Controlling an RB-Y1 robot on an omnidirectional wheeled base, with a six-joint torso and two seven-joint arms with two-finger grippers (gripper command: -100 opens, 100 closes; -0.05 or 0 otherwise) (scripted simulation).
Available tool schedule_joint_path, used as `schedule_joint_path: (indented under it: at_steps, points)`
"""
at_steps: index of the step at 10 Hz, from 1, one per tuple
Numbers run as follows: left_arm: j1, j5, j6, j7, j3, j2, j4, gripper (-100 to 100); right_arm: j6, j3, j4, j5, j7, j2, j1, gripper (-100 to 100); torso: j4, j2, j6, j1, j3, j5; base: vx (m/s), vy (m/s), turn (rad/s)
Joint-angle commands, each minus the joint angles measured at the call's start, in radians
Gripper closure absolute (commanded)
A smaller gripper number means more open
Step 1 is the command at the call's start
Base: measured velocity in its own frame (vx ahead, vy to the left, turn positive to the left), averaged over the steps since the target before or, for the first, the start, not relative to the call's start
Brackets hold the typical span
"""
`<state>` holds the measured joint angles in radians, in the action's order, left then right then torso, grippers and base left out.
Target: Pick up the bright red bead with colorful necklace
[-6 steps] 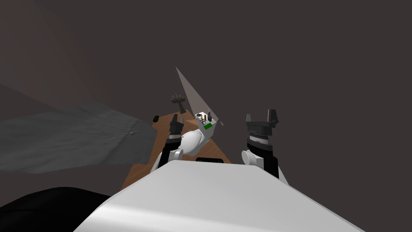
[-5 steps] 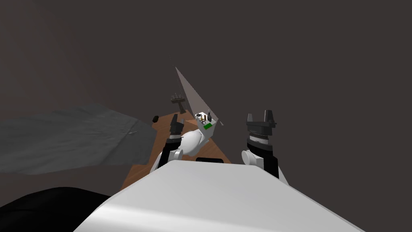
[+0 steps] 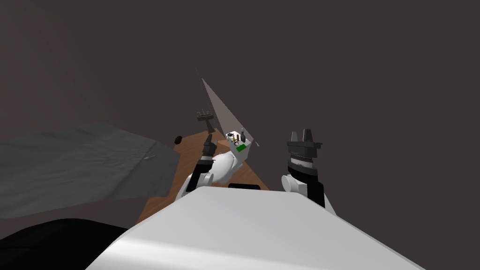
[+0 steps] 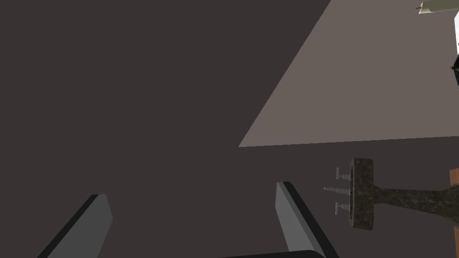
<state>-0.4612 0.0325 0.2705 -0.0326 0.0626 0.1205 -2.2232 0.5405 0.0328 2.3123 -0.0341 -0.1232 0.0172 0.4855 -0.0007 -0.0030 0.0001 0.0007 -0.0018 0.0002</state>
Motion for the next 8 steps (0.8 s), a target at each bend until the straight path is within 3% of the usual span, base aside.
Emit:
schedule_joint_path:
  at_steps: [1, 8]
  points:
    - [0.009, 0.006, -0.041, 0.001, 0.013, 0.004, 0.017, -100, 0.000, 0.000, 0.000, 0.000, 0.000, 0.000, 0.000, 0, 0.000, 0.000, 0.000, 0.000, 0.000, 0.000, 0.046, 0.008, -0.056]
    - [0.063, 0.020, -0.208, -0.011, 0.045, 0.013, 0.105, -100, 0.000, 0.000, 0.000, 0.000, 0.000, 0.000, 0.000, 0, 0.000, 0.000, 0.000, 0.000, 0.000, 0.000, 0.040, 0.011, -0.066]
